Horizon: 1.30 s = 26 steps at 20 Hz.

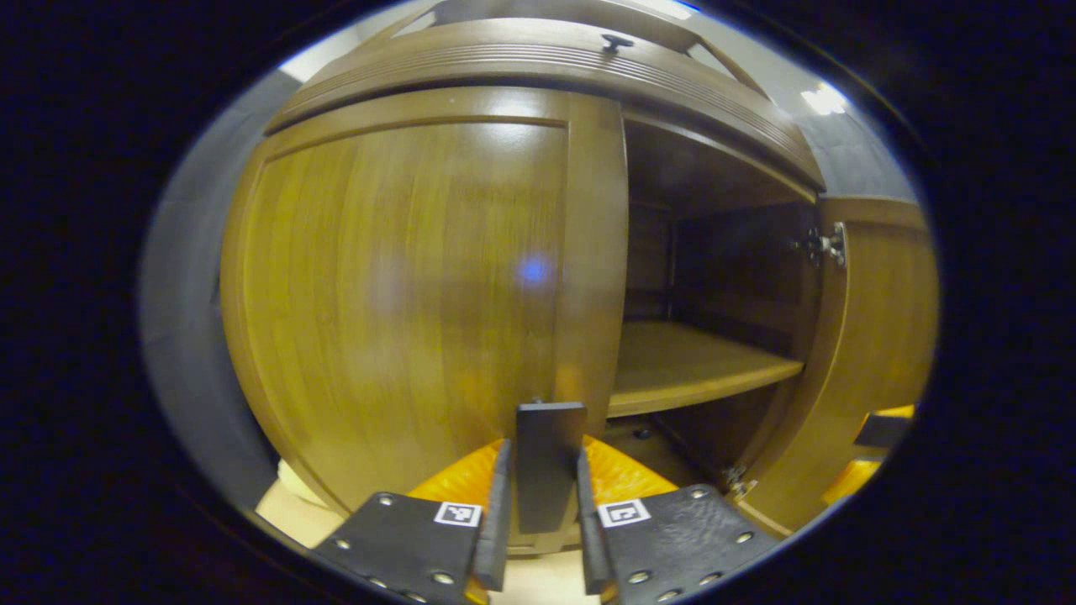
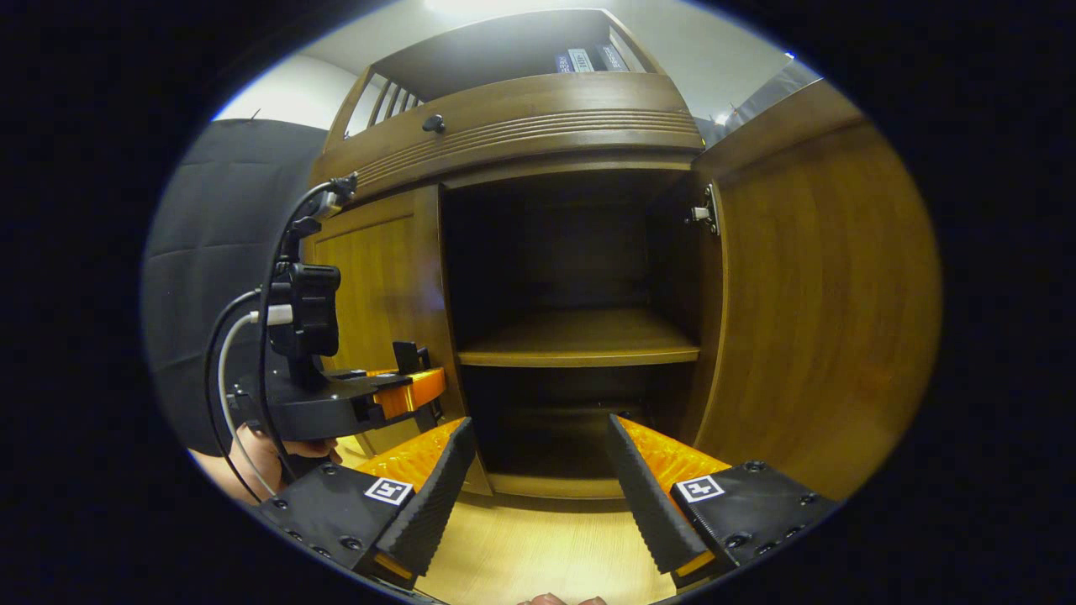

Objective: Open the right door of the double-door shoe cabinet with the right hand, and open the left door with the left hand.

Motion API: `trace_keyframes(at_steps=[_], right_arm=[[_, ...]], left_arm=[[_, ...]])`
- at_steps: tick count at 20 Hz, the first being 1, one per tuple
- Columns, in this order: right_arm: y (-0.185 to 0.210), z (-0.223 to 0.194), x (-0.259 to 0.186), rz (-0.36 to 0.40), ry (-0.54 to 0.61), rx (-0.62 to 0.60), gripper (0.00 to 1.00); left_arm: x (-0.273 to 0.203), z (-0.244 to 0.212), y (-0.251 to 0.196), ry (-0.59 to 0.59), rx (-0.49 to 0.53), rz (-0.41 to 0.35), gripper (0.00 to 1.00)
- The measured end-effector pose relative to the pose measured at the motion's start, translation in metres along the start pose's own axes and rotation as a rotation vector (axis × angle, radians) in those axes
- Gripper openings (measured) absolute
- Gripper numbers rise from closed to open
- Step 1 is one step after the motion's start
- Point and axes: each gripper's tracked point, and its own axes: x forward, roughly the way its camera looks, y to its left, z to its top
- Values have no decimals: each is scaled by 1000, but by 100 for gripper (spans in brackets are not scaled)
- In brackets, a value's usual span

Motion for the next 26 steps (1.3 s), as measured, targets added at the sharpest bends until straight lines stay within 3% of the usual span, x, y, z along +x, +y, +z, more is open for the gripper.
trace_keyframes(at_steps=[3, 4, 6, 7, 8, 13, 26], right_arm=[[-5, 2, 3, -12, 0, 6, 93], [-7, 2, 5, -17, -1, 8, 98], [-11, 0, 5, -22, 2, 11, 93], [-12, 0, 3, -25, 3, 12, 98], [-13, 0, 3, -30, 3, 12, 93], [-14, 0, -1, -38, 1, 20, 93], [4, -11, -35, -47, -2, -4, 92]], left_arm=[[0, 0, 5, -24, 94, 39, 27], [1, -5, 3, -18, 84, 38, 23], [-1, -3, 0, -11, 58, 25, 15], [-2, -5, 1, -7, 61, 16, 12], [0, -5, 1, -9, 60, 9, 8], [-9, -5, 2, -11, 53, 1, 8], [-87, -13, 17, -54, 49, -22, 7]])
